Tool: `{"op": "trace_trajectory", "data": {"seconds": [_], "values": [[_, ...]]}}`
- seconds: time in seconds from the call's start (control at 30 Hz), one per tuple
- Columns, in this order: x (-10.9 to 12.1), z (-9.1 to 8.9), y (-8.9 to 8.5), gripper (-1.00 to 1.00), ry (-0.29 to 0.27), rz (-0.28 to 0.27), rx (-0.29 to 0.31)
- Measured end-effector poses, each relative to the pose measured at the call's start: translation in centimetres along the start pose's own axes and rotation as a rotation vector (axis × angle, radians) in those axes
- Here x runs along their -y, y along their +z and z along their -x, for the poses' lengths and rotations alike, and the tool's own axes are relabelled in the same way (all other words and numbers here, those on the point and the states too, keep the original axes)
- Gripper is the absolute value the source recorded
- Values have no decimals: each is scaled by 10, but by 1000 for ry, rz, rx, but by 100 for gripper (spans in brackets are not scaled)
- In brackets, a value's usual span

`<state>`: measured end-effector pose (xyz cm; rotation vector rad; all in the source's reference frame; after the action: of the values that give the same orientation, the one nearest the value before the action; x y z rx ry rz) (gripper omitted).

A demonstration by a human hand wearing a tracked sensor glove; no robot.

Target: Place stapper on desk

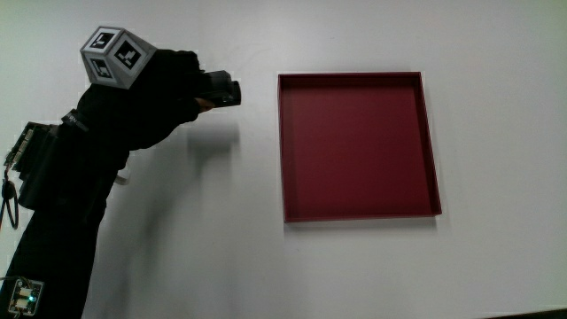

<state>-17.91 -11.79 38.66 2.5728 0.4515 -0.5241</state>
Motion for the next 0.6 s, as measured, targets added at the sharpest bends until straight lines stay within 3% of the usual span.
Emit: {"op": "trace_trajectory", "data": {"seconds": [0.23,0.6], "values": [[-6,31,-18,0,118,51,12],[-14,55,-37,0,182,93,21]]}}
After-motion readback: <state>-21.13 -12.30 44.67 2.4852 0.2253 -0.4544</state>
